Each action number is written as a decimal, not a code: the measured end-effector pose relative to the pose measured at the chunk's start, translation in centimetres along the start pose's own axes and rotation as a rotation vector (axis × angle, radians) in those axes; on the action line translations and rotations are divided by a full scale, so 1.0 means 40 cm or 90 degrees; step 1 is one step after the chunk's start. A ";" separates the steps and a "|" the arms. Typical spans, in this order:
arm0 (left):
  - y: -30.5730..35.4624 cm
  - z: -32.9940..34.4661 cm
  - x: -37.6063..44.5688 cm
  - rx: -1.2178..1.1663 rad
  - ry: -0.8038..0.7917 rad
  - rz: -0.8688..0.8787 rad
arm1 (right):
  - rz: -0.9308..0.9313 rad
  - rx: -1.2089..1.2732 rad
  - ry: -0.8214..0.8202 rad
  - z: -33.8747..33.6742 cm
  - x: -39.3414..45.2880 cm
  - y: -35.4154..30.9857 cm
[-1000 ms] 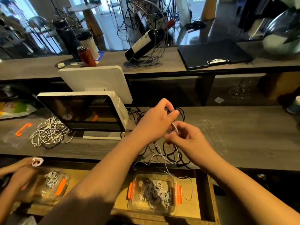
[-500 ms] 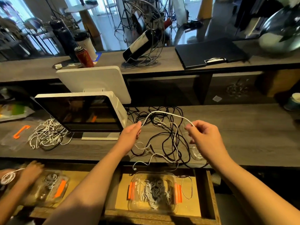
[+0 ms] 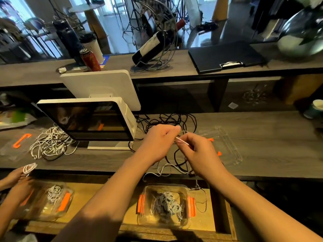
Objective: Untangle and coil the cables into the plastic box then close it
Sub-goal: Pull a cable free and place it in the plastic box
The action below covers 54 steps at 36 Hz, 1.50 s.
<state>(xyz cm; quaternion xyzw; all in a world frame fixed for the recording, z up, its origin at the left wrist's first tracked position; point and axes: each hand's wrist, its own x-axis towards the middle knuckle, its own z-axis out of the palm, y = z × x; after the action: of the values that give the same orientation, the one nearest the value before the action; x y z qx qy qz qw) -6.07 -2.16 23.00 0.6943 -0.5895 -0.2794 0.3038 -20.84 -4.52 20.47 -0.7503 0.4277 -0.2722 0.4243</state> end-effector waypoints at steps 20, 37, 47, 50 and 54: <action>-0.242 0.061 -0.014 -0.175 0.174 -0.231 | 0.190 -0.121 -0.041 -0.025 0.006 0.092; -0.149 0.098 -0.029 -0.061 0.082 -0.093 | 0.005 0.107 -0.128 0.028 -0.020 0.043; -0.307 0.072 -0.048 -0.066 0.177 -0.279 | 0.070 0.243 0.074 -0.013 -0.020 0.056; -0.334 0.063 -0.055 -0.074 0.186 -0.313 | 0.103 0.201 0.069 -0.020 -0.005 0.072; -0.322 0.056 -0.060 -0.103 0.181 -0.281 | 0.200 0.118 0.029 -0.015 0.007 0.116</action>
<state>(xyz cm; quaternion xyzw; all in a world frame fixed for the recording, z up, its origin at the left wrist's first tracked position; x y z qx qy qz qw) 0.24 1.55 11.92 0.8117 -0.3509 -0.2846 0.3702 -23.07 -6.26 16.75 -0.6257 0.5218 -0.2578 0.5193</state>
